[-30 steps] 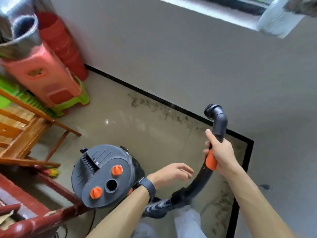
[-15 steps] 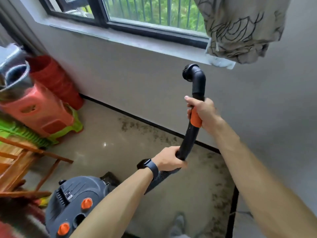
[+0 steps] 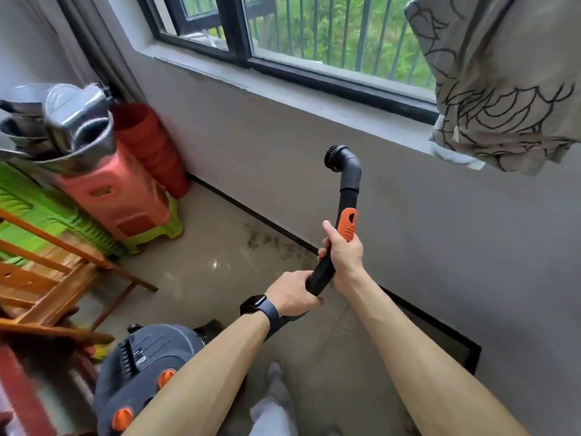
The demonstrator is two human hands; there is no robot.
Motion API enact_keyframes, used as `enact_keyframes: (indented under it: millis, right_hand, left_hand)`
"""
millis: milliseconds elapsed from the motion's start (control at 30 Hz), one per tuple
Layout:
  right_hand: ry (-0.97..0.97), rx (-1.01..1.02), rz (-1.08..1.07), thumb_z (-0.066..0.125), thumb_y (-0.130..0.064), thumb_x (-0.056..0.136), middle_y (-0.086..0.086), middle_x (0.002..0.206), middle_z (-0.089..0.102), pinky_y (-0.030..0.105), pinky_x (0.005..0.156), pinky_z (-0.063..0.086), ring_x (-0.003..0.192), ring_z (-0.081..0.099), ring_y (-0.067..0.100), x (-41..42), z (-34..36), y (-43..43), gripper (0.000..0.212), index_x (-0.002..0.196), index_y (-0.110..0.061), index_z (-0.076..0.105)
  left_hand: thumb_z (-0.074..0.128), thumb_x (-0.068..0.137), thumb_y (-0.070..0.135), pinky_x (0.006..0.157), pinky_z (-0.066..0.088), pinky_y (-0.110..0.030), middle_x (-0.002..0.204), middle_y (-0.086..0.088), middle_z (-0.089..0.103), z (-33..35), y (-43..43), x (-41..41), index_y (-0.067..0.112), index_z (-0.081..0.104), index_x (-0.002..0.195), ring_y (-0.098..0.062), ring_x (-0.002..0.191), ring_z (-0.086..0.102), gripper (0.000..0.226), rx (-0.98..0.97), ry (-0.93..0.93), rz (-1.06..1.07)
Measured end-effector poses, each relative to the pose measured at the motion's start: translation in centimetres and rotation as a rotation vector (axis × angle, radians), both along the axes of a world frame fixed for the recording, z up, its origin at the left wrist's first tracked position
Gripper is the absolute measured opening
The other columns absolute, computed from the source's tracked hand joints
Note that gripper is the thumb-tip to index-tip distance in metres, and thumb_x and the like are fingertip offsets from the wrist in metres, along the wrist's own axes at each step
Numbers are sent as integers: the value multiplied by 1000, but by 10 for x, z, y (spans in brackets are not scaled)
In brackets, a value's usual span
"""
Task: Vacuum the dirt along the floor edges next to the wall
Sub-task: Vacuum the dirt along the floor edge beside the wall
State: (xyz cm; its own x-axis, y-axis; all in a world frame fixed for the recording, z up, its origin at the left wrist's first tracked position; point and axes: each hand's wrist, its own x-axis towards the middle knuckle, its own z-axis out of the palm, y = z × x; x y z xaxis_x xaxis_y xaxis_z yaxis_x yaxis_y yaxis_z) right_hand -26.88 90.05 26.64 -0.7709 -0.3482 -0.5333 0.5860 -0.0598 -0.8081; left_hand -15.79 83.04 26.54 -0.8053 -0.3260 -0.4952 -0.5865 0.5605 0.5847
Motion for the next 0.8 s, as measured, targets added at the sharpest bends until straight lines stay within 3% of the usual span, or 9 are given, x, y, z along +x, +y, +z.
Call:
enact_keyframes:
  millis: [233,333,467,600,700,800]
  right_hand:
    - [500,257,263,73,-34,87,6,76,61,38,58,57,57,60,23,-36,35,-125,27,86,-23,48]
    - [611,344,354,70,-35,82,6,80,66,42,63,61,64,67,29,-57,37,-201,24,86,-26,48]
    - [542,375,377,69,-26,81,6,75,62,43,63,59,60,61,29,-82,6,-299,22,84,-23,48]
    - [412,402,356,67,-18,81,6,71,56,40,60,55,55,55,24,-96,-44,-384,20,84,-19,47]
    - [320,427,378,67,-21,76,5,70,54,41,62,53,57,53,24,-104,-98,-425,23,83,-19,46]
    - [254,460,386,69,-23,75,3,66,53,42,64,52,59,52,24,-111,-161,-456,23,82,-19,47]
  left_hand:
    - [74,73,32,80,58,-34,82,5,72,4,-86,-30,22,64,84,-17,83,68,18,181,169,241]
    - [77,71,35,80,56,-32,86,9,70,2,-147,-46,26,62,90,-14,87,67,26,257,216,269]
    - [77,70,34,84,55,-33,94,10,68,-30,-242,-51,35,53,102,-12,90,65,41,271,205,248]
    - [74,72,31,77,53,-33,96,7,65,-80,-324,-56,32,50,111,-18,89,64,46,302,153,352]
    - [73,70,34,66,48,-30,92,5,63,-127,-362,-60,25,50,101,-18,83,62,40,336,76,381]
    - [74,66,36,66,50,-29,91,5,63,-184,-391,-65,26,50,97,-18,81,63,40,354,16,411]
